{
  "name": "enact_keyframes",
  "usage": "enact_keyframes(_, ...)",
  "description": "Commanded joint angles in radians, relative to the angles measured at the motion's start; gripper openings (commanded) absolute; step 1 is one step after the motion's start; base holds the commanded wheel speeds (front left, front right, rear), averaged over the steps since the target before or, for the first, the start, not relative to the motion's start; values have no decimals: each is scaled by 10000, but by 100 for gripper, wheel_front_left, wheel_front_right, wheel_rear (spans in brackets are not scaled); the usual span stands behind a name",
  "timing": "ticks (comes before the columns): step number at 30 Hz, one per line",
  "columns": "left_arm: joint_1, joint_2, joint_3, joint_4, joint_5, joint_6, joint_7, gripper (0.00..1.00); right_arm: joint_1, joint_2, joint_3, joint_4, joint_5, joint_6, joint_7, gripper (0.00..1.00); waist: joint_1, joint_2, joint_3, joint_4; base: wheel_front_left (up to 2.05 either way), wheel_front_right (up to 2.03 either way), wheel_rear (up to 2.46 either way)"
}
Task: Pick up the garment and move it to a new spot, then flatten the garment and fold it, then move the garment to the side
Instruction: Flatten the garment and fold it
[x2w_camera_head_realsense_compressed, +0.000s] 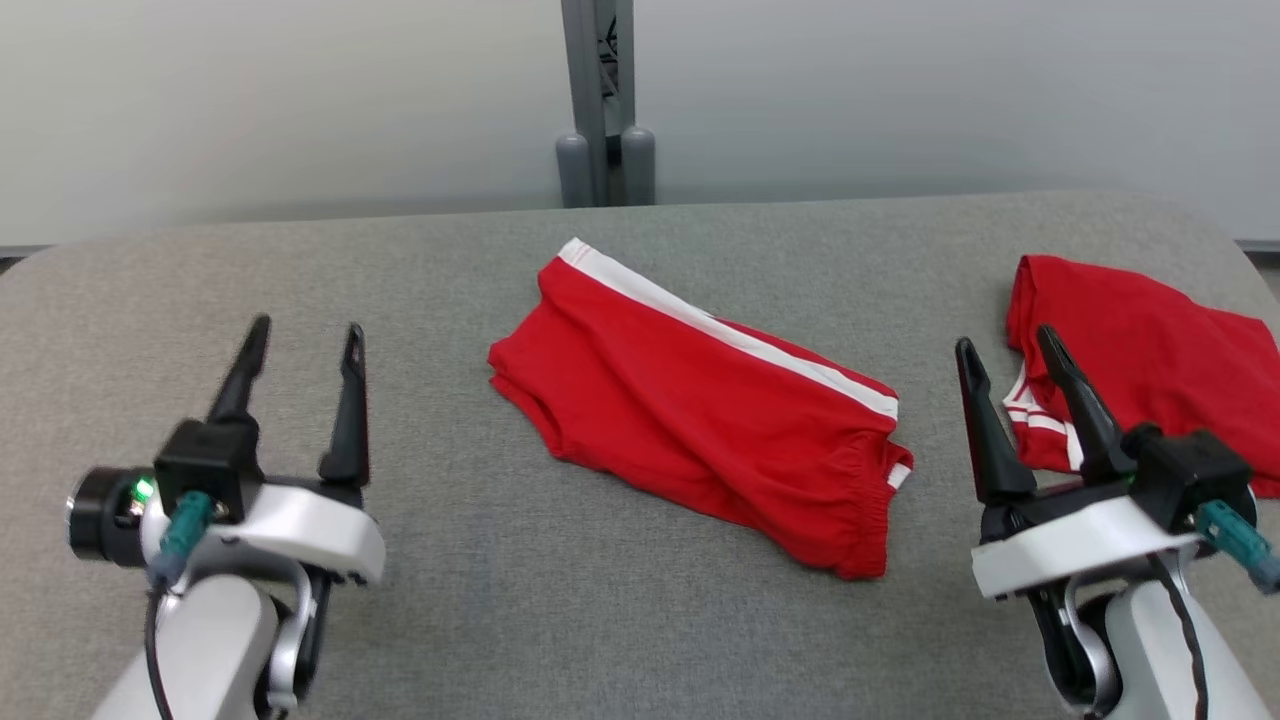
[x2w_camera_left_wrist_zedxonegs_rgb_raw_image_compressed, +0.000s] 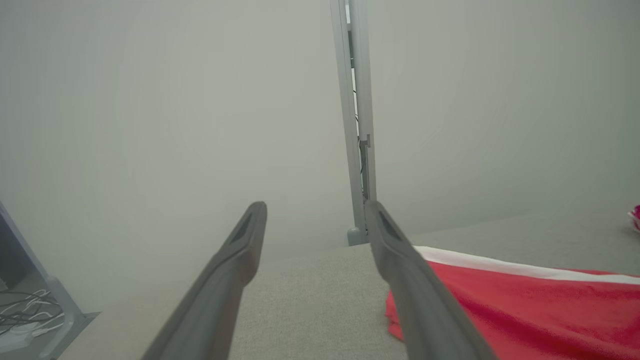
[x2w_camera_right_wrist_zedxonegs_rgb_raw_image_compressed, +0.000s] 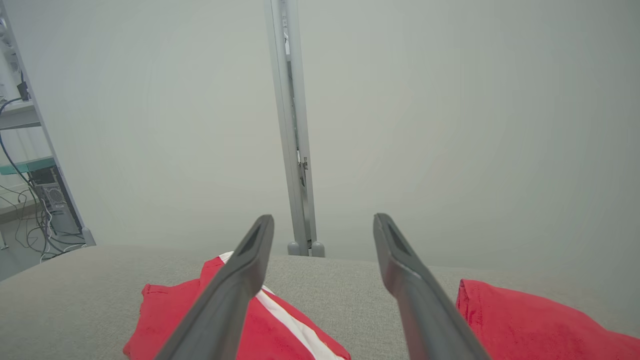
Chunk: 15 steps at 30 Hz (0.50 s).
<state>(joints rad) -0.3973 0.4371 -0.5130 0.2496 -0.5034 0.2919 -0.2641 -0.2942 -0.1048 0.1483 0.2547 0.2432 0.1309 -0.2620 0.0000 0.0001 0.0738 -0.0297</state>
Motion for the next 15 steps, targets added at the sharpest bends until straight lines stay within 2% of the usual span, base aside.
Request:
enact_keyframes(1,652,-337,325,-274,196,-79,6,100,471,114,-295,-105,-48,-2,-30,100,0,-1,-398,439,0,0,0)
enact_keyframes(3,1398,-851,952,-488,402,-63,6,100,810,254,-490,-159,-202,-1,-30,100,0,-1,-493,547,0,0,0)
enact_keyframes(9,2848,-1937,2203,-881,1923,-540,5,100,1492,475,-554,-21,-331,-1,-29,100,0,-1,-613,750,0,0,0)
enact_keyframes(11,3111,-2258,2774,-1020,2265,-781,5,100,1578,485,-526,35,-451,-1,-31,100,0,-1,-613,799,0,0,0)
enact_keyframes(15,3392,-2698,3270,-1123,3082,-1414,5,100,1580,504,-554,35,-450,-1,-30,100,0,-1,-586,816,0,0,0)
